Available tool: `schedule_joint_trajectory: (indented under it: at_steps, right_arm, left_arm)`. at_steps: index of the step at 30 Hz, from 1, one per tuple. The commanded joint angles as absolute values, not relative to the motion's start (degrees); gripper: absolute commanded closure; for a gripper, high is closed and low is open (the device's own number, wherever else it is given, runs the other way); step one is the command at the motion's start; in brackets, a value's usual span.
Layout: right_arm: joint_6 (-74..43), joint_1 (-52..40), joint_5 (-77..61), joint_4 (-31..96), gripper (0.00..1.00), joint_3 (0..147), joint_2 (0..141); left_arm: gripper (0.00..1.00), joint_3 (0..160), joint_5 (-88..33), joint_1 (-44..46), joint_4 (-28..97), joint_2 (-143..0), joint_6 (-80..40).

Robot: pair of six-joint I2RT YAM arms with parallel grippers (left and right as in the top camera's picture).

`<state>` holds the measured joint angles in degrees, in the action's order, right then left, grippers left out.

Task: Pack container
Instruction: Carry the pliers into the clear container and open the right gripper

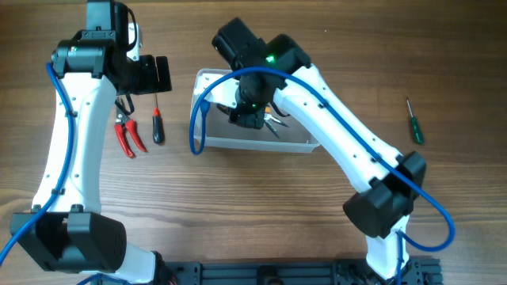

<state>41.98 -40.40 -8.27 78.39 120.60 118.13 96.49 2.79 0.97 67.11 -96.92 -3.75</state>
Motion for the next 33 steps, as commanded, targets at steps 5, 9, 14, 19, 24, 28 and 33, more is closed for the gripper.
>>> schedule_joint_trajectory:
  at_steps: [5, 9, 14, 19, 24, 28, 33]
  right_arm:
    - [47.8, -36.6, -2.6, 70.8, 0.96, 110.4, 123.4]
    - [47.9, -35.0, -4.2, 65.3, 0.96, 106.6, 123.5]
    - [47.8, -33.3, -8.6, 61.4, 0.96, 102.5, 123.5]
    - [47.6, -32.8, -9.8, 57.5, 0.96, 95.5, 123.5]
    - [44.9, -32.8, -9.7, 56.1, 0.49, 94.3, 123.5]
    - [41.8, -32.8, -9.5, 56.4, 0.44, 94.5, 123.5]
    - [37.0, -32.8, -9.5, 57.0, 0.41, 97.6, 123.0]
  left_arm:
    - [0.0, 97.3, 3.3, 0.5, 67.1, -97.6, -3.5]
    - [0.0, 97.3, 3.3, 0.5, 67.1, -97.6, -3.5]
    - [0.0, 97.3, 3.3, 0.5, 67.1, -97.6, -3.5]
    - [0.0, 97.3, 3.3, 0.5, 67.1, -97.6, -3.4]
    - [0.0, 97.3, 3.3, 0.5, 67.1, -97.6, -3.5]
    - [0.0, 97.3, 3.3, 0.5, 67.1, -97.6, -3.5]
    - [0.0, 97.3, 3.3, 0.5, 67.1, -97.6, -3.5]
